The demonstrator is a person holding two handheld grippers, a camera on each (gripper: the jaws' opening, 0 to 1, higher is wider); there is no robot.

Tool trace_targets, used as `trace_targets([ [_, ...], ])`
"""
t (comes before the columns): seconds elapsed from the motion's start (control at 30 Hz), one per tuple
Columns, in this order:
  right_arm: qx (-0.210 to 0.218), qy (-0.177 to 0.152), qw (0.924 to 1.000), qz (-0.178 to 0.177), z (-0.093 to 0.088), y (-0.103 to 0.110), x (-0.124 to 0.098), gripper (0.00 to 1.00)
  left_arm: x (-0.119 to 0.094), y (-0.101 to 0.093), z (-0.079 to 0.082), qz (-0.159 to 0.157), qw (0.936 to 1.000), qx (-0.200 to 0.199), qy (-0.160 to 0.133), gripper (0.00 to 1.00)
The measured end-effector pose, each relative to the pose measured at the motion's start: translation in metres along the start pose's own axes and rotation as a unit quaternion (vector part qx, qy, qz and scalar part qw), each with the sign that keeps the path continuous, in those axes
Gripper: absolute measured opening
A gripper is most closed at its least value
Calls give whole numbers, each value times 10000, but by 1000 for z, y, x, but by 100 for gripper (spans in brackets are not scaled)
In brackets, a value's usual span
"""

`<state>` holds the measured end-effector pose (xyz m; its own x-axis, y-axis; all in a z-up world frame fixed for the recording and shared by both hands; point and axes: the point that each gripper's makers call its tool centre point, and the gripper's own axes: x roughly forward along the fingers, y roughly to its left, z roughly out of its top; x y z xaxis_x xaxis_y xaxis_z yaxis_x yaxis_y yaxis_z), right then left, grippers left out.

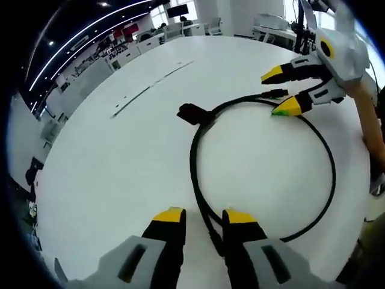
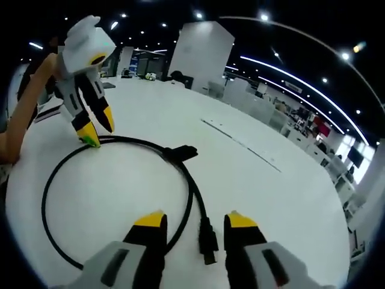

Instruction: Find the charging cable on the desk, coil it up and secure with Velcro.

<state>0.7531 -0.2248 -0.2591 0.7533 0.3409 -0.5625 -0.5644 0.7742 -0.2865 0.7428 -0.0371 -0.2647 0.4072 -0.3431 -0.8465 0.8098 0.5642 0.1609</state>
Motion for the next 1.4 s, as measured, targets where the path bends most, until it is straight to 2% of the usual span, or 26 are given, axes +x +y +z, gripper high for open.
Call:
trace_targets([
  [0.17,16,-8,10000,-19,1,-1,0,45,-9,3,11,187,9994,180,-230,26],
  [0.3,3,-32,10000,22,3,0,-2,45,-15,7,21,364,9981,261,-428,25],
  [0.37,-15,-105,9999,64,9,0,-6,45,-19,8,26,417,9970,330,-561,25],
  [0.5,-1,-249,9997,30,22,-6,-11,45,-31,19,42,797,9913,462,-942,22],
  [0.57,-56,-302,9995,3,34,-10,-16,45,-39,18,48,825,9892,481,-1110,18],
  [0.6,-118,-325,9994,-20,40,-12,-18,44,-42,15,53,759,9872,612,-1266,17],
  [0.67,-240,-340,9991,-21,50,-12,-24,44,-47,9,52,652,9872,663,-1299,18],
  [0.73,-330,-430,9985,-17,66,-14,-30,45,-54,9,56,733,9850,668,-1411,18],
  [0.8,-353,-613,9975,-27,82,-15,-36,45,-62,12,63,885,9806,670,-1618,18],
  [0.97,-410,-993,9942,8,112,-13,-49,45,-82,11,77,972,9696,713,-2127,18],
  [1.1,-527,-1182,9916,79,127,-7,-54,45,-93,2,81,782,9668,624,-2350,23],
  [1.13,-557,-1208,9911,92,130,-6,-55,45,-97,0,83,774,9650,611,-2430,23],
  [1.2,-608,-1281,9898,113,136,-3,-58,45,-105,0,93,845,9566,686,-2702,22],
  [1.23,-614,-1354,9888,119,141,-2,-59,45,-108,-1,94,848,9553,685,-2748,23],
  [1.27,-570,-1492,9871,121,150,0,-60,45,-115,-2,101,884,9479,743,-2969,23],
  [1.37,-697,-1591,9845,231,162,13,-62,45,-131,-8,119,754,9311,721,-3494,22],
  [1.4,-758,-1685,9824,270,167,17,-64,44,-134,-11,121,679,9304,722,-3528,23],
])
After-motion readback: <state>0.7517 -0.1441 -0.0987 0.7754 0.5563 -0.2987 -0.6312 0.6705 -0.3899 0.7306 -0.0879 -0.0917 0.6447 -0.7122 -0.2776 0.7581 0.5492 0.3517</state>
